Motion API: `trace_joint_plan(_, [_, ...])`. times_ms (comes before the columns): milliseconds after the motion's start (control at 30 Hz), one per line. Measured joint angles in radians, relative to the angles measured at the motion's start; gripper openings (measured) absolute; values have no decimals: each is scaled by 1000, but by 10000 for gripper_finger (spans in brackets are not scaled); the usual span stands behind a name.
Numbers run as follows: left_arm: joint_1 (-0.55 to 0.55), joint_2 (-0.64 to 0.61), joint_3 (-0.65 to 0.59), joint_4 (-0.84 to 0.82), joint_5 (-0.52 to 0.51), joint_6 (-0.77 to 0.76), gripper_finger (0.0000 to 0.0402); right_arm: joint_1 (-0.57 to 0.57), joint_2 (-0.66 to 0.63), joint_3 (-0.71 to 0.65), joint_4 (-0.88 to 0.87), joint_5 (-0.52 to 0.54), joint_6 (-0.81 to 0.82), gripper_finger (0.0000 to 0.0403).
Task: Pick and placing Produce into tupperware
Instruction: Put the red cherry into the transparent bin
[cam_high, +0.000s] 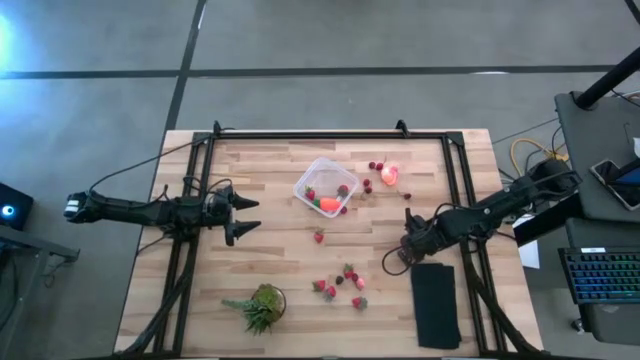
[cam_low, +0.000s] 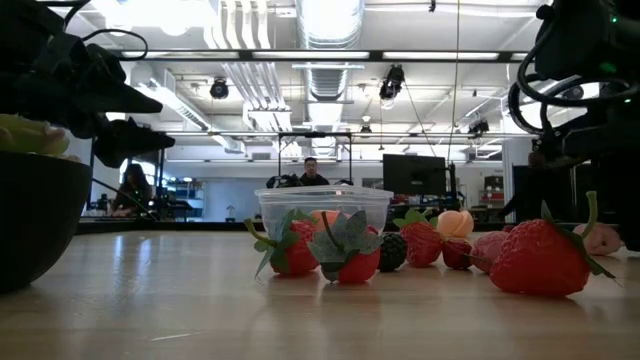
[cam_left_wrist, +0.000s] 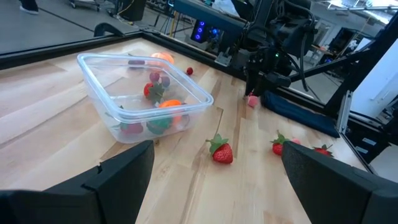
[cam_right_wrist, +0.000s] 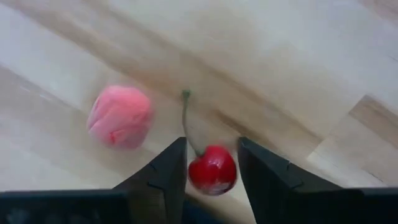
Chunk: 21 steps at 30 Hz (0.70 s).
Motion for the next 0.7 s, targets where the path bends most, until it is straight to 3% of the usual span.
trace_joint_plan(333, [0, 0, 0, 0, 0, 0, 338, 2, 0, 25, 1, -62, 19, 127])
trace_joint_plan(700, [0, 0, 0, 0, 0, 0, 338, 2, -1, 23, 0, -52, 20, 114])
